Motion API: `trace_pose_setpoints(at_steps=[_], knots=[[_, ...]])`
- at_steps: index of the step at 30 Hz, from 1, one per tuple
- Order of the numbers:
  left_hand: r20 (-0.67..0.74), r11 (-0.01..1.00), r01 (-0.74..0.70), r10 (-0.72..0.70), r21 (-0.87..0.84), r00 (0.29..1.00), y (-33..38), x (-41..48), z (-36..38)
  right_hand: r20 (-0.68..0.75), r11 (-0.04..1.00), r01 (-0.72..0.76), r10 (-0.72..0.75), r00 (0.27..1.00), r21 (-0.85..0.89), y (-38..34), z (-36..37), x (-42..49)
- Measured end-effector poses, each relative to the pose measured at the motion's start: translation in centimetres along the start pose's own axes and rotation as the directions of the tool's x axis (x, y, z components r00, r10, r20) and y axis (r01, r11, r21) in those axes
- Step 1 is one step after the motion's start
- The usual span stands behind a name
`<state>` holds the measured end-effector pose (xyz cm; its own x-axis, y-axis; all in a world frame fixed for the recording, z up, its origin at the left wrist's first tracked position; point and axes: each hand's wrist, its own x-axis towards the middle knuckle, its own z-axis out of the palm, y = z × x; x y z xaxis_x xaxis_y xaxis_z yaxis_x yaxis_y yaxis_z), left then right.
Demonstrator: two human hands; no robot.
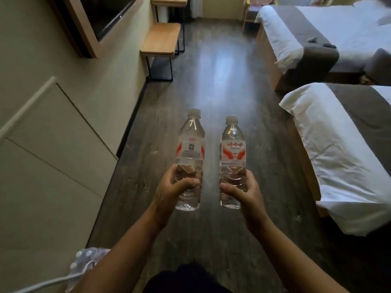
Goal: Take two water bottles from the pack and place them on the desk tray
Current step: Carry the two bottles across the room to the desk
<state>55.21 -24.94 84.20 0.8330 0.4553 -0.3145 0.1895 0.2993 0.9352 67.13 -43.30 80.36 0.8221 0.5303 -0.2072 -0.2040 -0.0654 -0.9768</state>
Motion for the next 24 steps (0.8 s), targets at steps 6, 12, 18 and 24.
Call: trace_pose_setpoints(at_steps=[6, 12, 18, 24], knots=[[-0.036, 0.997, 0.046, -0.048, -0.058, 0.998, -0.7, 4.8, 0.1, 0.012, 0.998, -0.05, 0.051, 0.999, -0.028, 1.2, -0.6, 4.7], [-0.056, 0.999, 0.042, -0.043, -0.021, 0.998, 1.1, 14.7, -1.3, 0.015, 0.997, -0.072, 0.073, 0.997, -0.033, 0.5, 0.3, 14.4], [-0.04, 0.999, 0.033, -0.033, 0.002, 0.999, 5.2, 28.3, -3.5, -0.034, 0.998, -0.06, 0.06, 0.998, -0.024, -2.1, 1.9, 27.5], [0.027, 1.0, 0.03, -0.03, 0.001, 0.999, 11.8, 41.5, -5.4, -0.08, 0.999, -0.041, 0.041, 0.996, 0.001, -6.2, 4.0, 40.5]])
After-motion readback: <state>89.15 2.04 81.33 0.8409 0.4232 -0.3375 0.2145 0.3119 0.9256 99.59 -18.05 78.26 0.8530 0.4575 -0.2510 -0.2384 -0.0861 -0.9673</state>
